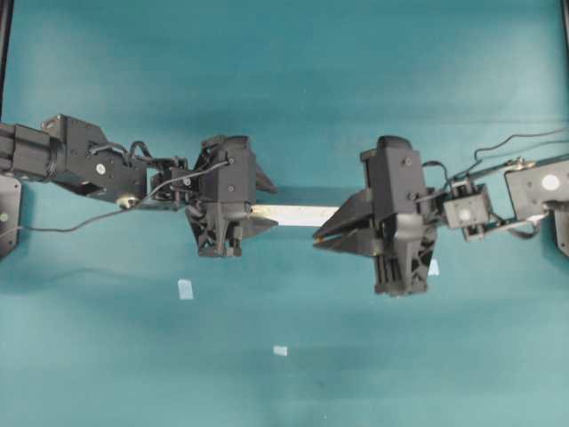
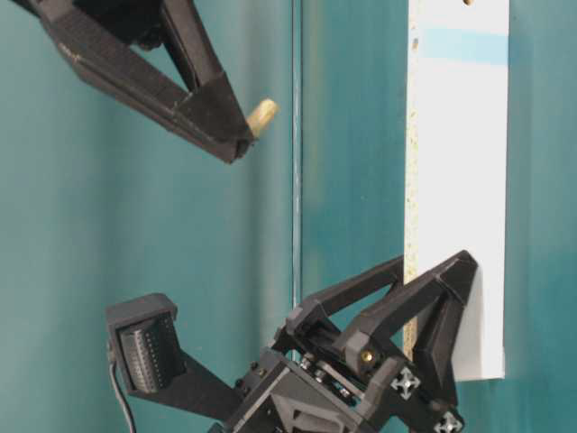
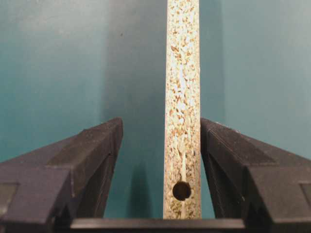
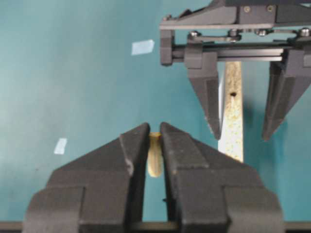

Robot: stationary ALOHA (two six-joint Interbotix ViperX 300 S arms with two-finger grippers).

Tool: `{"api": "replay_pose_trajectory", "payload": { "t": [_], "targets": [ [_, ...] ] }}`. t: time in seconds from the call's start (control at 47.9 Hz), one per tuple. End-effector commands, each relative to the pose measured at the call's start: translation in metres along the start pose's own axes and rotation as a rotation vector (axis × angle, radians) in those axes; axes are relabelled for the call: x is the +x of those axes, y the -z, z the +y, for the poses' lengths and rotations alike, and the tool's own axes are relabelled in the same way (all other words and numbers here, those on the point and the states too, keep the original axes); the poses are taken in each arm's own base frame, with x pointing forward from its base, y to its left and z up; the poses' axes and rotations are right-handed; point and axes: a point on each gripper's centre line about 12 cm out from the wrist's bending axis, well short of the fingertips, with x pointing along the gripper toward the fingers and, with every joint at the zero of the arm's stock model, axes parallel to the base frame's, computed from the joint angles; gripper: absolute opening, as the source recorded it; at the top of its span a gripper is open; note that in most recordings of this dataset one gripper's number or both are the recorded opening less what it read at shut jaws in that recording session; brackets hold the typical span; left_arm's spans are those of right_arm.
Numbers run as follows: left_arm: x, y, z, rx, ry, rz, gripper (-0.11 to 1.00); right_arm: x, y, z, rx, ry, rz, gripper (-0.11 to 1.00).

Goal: Insert the rod into the hole on the wooden board.
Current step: 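Align the held dowel with the hole near the board's right end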

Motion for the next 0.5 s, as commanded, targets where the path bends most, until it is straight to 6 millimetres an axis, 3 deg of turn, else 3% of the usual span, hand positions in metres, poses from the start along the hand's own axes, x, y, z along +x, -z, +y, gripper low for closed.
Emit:
{"api": "replay_pose_trajectory", "payload": {
  "t": [0.0,0.355,0.48],
  "targets": [
    [-0.002,-0.01,0.002,0.007,-0.004,-0.032,0.69,-0.006,-0.007,0.002,-0.001,-0.022,-0.042,0.1],
    [-0.003,-0.008,0.001,0.003,-0.001,-0.026,0.47,-0.009,0.014,-0.014,0.021,-0.02,-0.048,0.1],
    [-0.003,-0.007,0.0,0.002,0.0,-0.023,0.44,-0.011,0.018,-0.022,0.032,-0.013,-0.059,0.1]
  ]
}}
